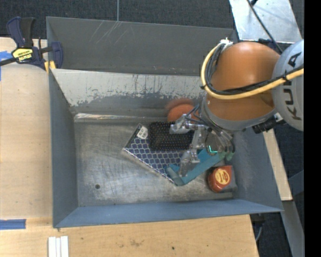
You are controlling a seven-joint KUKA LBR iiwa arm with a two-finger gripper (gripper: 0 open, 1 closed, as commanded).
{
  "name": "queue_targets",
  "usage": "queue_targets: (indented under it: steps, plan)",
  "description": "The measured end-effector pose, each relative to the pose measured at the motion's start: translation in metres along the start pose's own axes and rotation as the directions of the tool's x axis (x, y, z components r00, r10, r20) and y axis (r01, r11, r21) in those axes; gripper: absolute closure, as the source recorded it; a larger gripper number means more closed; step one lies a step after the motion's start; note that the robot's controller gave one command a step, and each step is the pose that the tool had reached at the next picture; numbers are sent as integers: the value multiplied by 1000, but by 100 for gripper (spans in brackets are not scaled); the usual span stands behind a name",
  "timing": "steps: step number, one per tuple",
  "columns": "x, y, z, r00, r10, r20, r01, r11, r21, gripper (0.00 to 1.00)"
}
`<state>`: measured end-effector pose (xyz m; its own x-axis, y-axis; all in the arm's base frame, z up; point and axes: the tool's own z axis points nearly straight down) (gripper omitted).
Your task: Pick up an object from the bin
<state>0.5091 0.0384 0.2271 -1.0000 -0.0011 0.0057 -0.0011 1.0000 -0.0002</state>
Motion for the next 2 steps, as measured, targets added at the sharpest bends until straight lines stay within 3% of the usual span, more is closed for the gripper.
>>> queue_targets:
  steps: [1,2]
  plan:
    - [-2,0,-4,1000,1,9,-1,1000,-1,0]
    - [-38,22,45,1000,-22,17,22,1000,0,0]
